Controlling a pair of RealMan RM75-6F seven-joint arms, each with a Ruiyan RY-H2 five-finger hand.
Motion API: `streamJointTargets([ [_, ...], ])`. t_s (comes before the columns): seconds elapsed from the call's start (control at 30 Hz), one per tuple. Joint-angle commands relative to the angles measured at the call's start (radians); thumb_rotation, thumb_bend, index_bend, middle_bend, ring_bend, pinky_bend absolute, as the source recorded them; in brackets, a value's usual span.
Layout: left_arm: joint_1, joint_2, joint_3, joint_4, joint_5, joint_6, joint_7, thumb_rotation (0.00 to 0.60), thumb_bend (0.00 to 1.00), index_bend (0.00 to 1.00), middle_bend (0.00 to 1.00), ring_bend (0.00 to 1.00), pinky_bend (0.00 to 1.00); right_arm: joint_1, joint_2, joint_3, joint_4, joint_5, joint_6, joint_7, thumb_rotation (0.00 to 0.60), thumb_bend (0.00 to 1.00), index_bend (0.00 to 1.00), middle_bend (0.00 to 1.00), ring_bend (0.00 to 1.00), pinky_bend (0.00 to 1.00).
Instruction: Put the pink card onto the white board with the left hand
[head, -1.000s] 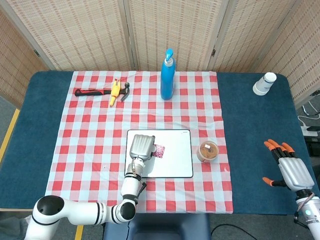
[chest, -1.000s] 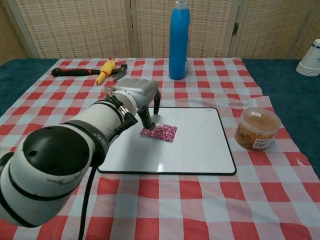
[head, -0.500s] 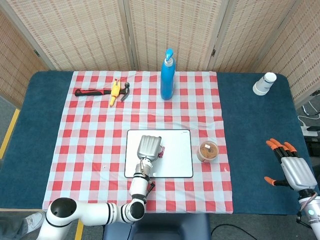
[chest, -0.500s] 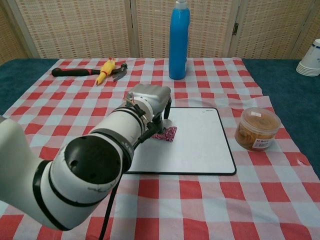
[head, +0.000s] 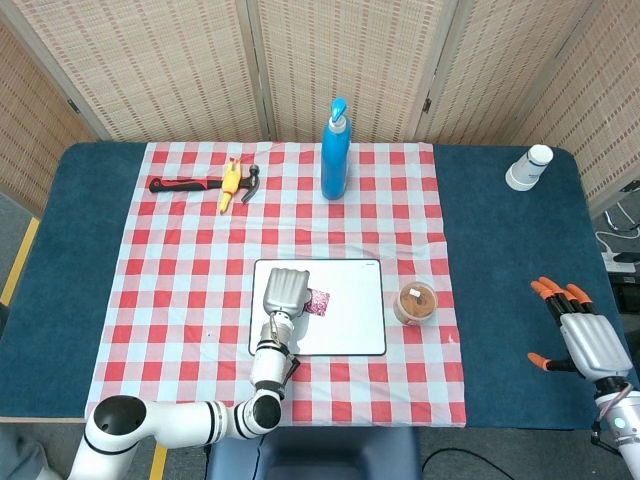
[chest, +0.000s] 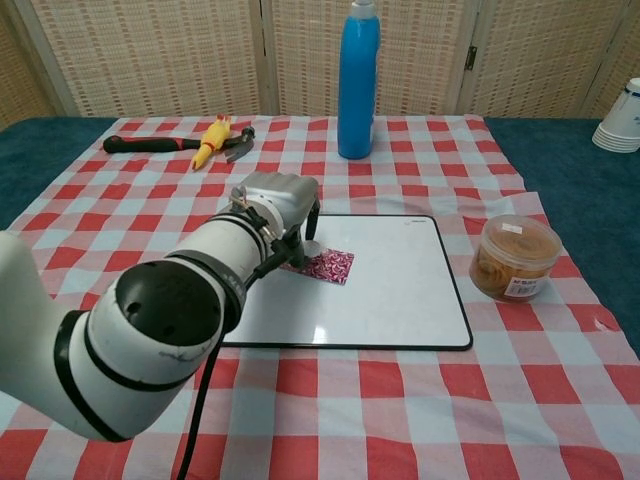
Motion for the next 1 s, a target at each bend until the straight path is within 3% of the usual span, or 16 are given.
streamJointTargets([
  [0.03, 0.002, 0.003, 0.000, -0.010, 0.000, 0.004, 0.001, 0.600, 0.33, 0.51, 1.00, 1.00, 1.00, 0.000, -0.001, 0.001, 0.000, 0.002, 0.000, -0.002, 0.600, 0.07, 0.00, 0.00, 0.00, 0.00],
  [1.0, -0.022, -0.049, -0.019, 0.038, 0.005, -0.005, -0.001, 0.600, 0.33, 0.50, 1.00, 1.00, 1.00, 0.003, 0.004, 0.000, 0.000, -0.002, -0.007, 0.012, 0.600, 0.07, 0.00, 0.00, 0.00, 0.00],
])
